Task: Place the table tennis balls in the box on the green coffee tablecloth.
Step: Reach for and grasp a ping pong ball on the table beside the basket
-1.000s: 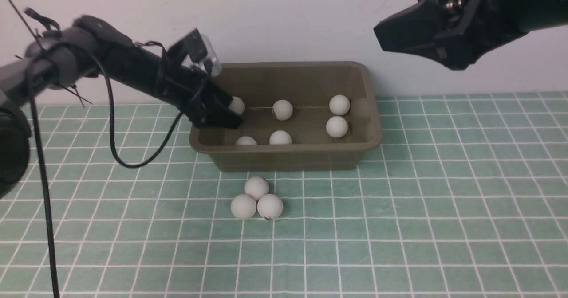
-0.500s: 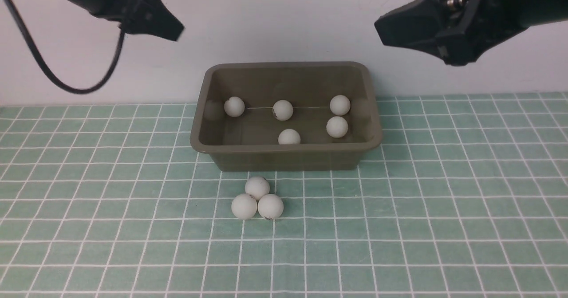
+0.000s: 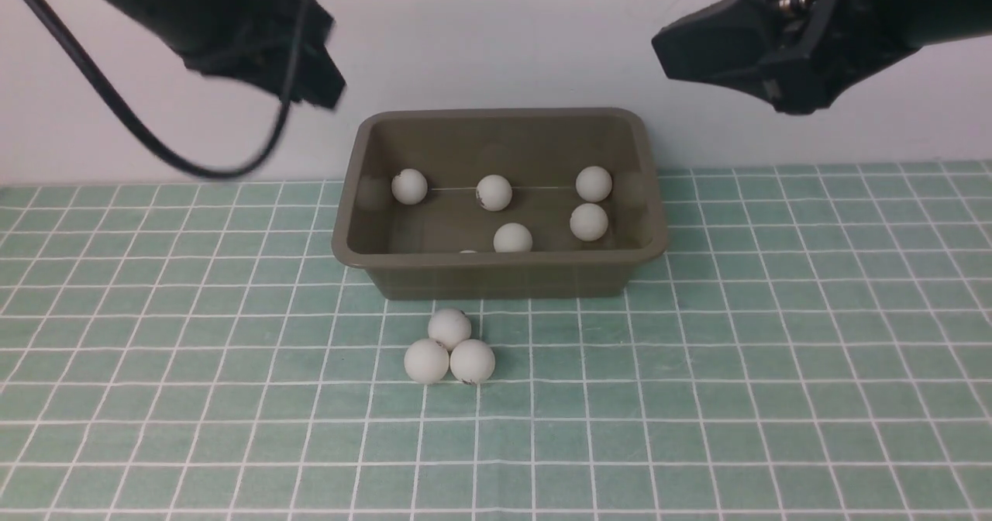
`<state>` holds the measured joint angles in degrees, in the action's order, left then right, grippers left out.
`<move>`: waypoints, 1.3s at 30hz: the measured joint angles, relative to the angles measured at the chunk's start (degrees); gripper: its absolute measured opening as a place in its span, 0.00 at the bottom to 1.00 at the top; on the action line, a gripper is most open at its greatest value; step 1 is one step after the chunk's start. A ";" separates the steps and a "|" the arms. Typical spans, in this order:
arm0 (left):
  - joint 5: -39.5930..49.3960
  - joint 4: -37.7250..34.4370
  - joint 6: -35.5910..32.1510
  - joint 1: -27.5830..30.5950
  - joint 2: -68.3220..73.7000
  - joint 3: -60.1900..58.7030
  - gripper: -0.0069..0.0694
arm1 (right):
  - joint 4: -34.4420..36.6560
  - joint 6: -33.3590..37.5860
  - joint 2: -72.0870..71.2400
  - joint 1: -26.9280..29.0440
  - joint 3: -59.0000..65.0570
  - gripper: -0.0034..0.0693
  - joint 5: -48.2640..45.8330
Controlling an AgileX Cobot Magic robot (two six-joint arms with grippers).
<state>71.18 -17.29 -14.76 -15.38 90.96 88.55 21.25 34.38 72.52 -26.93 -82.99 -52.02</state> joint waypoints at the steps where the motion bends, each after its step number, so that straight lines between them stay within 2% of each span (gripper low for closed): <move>1: 0.00 0.47 0.14 -1.03 -0.88 -3.30 0.37 | 0.00 0.00 0.00 0.00 0.00 0.73 0.00; 5: -4.76 0.25 -0.52 -5.70 -3.93 -17.86 0.38 | 0.12 0.00 0.00 0.00 0.55 0.73 0.64; 10: -15.98 -1.14 -3.40 -9.51 -4.36 -27.35 0.48 | 0.19 0.00 0.00 0.00 1.63 0.73 0.81; 19: -30.39 -1.52 -5.22 -10.87 -4.36 -30.03 0.63 | 0.23 0.00 0.00 0.00 1.76 0.73 0.80; 39: -43.39 -1.36 -0.96 -10.87 9.54 -30.05 0.64 | 1.93 -0.09 0.00 0.00 1.76 0.73 0.80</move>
<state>27.79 -18.64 -15.72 -26.25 100.49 58.49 23.18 34.28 72.52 -26.93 -81.23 -51.21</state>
